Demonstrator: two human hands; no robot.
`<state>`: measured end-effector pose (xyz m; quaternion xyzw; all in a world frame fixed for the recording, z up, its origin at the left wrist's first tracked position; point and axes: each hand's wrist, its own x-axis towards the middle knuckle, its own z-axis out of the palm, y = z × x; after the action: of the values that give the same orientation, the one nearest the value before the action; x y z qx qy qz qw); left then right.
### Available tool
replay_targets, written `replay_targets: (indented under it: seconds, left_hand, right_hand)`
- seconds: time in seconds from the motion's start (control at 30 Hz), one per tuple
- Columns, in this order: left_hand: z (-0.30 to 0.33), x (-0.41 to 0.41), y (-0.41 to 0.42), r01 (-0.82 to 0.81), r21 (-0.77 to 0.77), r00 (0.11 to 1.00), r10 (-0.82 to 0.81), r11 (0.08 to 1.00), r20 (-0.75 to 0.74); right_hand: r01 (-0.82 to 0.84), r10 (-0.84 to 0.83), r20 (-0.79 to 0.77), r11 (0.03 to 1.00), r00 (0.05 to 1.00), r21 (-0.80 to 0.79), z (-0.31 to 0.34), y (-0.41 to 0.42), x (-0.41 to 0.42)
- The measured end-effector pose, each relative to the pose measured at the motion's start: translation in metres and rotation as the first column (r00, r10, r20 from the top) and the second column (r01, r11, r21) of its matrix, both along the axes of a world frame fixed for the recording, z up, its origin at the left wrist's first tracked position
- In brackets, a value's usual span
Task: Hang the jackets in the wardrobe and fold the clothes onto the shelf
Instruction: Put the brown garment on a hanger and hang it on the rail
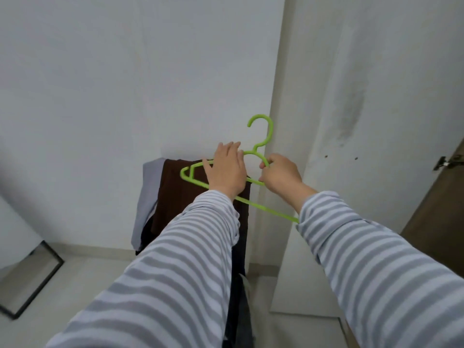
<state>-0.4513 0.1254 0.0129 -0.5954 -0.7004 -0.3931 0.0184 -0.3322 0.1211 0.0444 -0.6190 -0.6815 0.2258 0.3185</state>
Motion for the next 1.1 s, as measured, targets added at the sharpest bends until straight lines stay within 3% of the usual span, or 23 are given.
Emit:
replay_targets:
  seconds: [0.17, 0.33, 0.43, 0.67, 0.83, 0.97, 1.1]
  left_hand:
    - [-0.011, -0.033, -0.011, -0.01, -0.149, 0.984, -0.016, 0.989, -0.175]
    - [-0.035, -0.048, -0.004, -0.058, -0.096, 0.953, 0.026, 0.994, -0.303]
    - [-0.043, -0.047, -0.001, -0.061, -0.109, 0.944, 0.022, 0.992, -0.329]
    - [-0.062, -0.091, 0.048, -0.111, -0.171, 0.992, 0.1, 0.979, -0.074]
    - [-0.07, -0.134, 0.111, -0.231, -0.167, 0.964, 0.249, 0.959, 0.093]
    - [-0.079, -0.16, 0.166, -0.323, -0.281, 0.924, 0.365, 0.904, 0.112]
    - [-0.087, -0.176, 0.213, -0.447, -0.444, 0.847, 0.527, 0.777, 0.07]
  right_hand:
    - [-0.098, 0.099, 0.02, 0.995, 0.995, -0.012, -0.018, 0.009, -0.001]
    - [-0.177, 0.176, -0.031, 0.984, 0.984, -0.032, -0.04, 0.026, -0.019]
    - [-0.133, 0.135, -0.074, 0.991, 0.988, 0.034, -0.051, 0.032, -0.035]
    - [-0.121, 0.112, 0.084, 0.986, 0.99, 0.111, -0.068, 0.098, -0.085]
    - [-0.153, 0.136, 0.134, 0.981, 0.982, 0.123, -0.084, 0.166, -0.116]
    - [-0.147, 0.128, 0.137, 0.98, 0.982, 0.134, -0.098, 0.226, -0.133]
    - [-0.135, 0.112, 0.159, 0.981, 0.981, 0.141, -0.114, 0.271, -0.146]
